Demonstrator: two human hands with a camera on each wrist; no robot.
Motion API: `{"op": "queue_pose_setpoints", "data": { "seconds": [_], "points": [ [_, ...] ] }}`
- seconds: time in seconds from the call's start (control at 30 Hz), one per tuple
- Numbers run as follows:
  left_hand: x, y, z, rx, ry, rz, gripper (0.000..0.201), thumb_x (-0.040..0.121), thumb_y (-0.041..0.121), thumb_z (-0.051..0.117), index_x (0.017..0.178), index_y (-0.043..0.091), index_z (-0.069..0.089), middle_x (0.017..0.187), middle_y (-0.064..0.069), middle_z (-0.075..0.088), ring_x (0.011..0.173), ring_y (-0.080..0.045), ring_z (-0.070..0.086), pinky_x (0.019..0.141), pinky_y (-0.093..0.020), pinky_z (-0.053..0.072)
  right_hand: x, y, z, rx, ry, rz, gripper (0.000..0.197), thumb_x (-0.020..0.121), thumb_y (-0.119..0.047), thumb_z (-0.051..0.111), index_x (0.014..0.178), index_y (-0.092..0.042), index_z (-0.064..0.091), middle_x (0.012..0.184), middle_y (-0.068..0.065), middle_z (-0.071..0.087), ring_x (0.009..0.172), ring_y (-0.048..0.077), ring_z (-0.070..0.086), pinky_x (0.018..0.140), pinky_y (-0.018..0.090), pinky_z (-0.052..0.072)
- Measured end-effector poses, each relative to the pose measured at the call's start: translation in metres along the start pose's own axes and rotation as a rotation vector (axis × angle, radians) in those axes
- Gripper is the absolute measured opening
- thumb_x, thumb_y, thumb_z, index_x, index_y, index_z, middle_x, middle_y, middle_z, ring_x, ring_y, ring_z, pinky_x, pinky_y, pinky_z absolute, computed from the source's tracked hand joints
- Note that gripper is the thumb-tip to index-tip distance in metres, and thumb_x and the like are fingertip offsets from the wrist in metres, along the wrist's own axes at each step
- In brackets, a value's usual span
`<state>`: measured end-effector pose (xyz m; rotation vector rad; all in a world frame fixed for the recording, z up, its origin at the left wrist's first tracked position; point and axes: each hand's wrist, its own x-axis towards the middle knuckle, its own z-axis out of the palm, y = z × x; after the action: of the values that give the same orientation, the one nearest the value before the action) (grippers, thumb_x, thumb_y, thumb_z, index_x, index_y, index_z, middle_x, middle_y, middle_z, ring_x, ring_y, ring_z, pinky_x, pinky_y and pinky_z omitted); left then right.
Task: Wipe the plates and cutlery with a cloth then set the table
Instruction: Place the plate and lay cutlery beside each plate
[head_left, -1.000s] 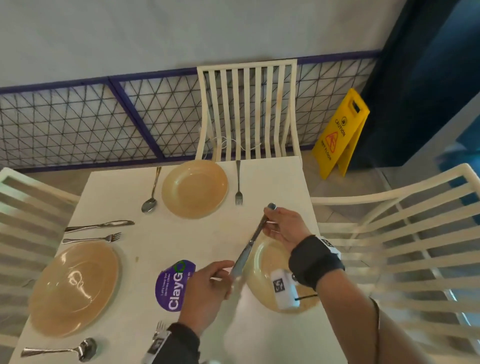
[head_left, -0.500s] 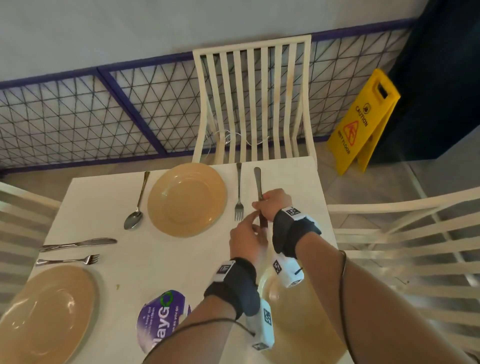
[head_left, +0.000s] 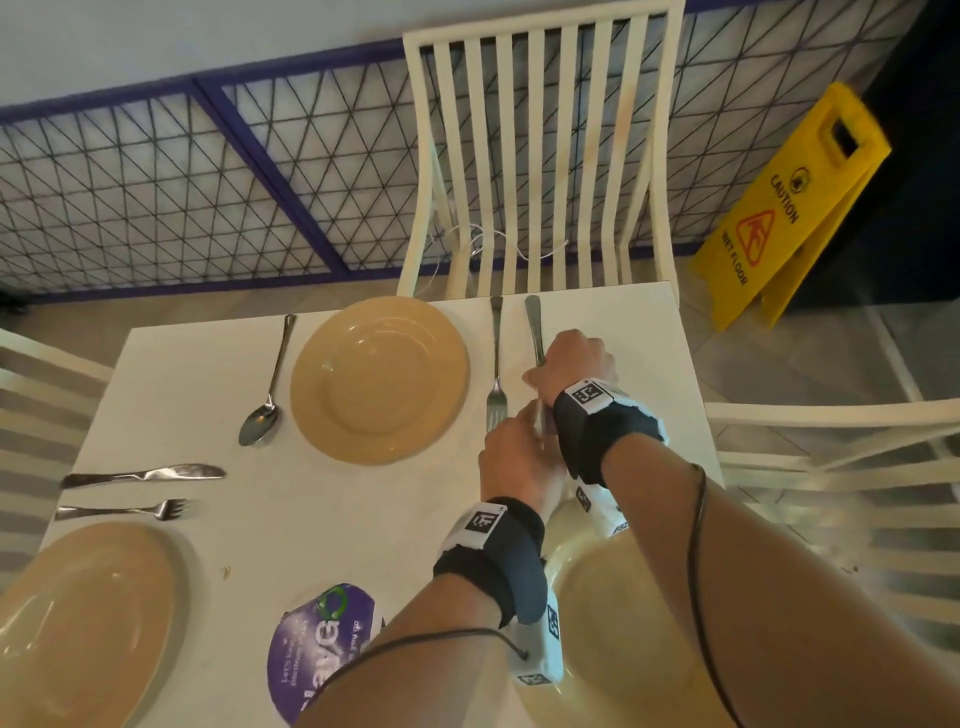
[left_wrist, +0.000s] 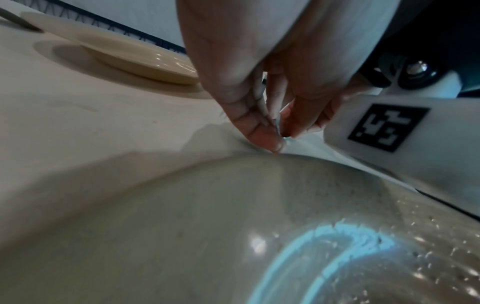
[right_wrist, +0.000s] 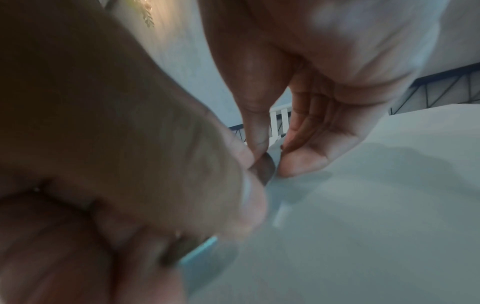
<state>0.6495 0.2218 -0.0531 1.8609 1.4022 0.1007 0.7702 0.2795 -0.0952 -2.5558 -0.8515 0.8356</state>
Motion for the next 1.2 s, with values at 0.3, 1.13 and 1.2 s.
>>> {"op": "queue_pose_setpoints", "data": {
  "seconds": [0.3,1.13,1.2],
  "points": [
    [0.004,0.0,0.006,0.171,-0.01,0.011,0.025,0.1,0.028,0.042,0.113,0.019,0.061,0.105,-0.011,0.067,0.102,-0.041,0.064,0.09,-0.043,0.051,0.001,-0.002,0.001,-0.026,0.025,-0.049,0.023,0.084,-0.028,0.071,0.103,-0.016,0.065,0.103,0.009,0.064,0.094,0.034,0.065,0.084,0.044,0.057],
    [-0.007,-0.015,0.003,0.215,0.046,0.07,0.038,0.097,0.031,0.054,0.135,0.032,0.055,0.115,-0.001,0.064,0.109,-0.026,0.062,0.089,-0.037,0.046,-0.031,0.017,-0.018,0.12,0.034,-0.078,0.036,0.088,-0.032,0.071,0.12,-0.019,0.065,0.117,0.008,0.065,0.104,0.031,0.064,0.087,0.038,0.053],
    [-0.023,-0.019,-0.006,0.167,0.057,0.099,0.047,0.096,0.032,0.058,0.142,0.032,0.053,0.115,0.003,0.064,0.111,-0.02,0.06,0.093,-0.034,0.045,-0.042,0.021,-0.025,0.141,0.065,-0.093,0.035,0.088,-0.035,0.071,0.12,-0.023,0.066,0.117,0.006,0.067,0.104,0.03,0.064,0.086,0.037,0.052]
  ]
}}
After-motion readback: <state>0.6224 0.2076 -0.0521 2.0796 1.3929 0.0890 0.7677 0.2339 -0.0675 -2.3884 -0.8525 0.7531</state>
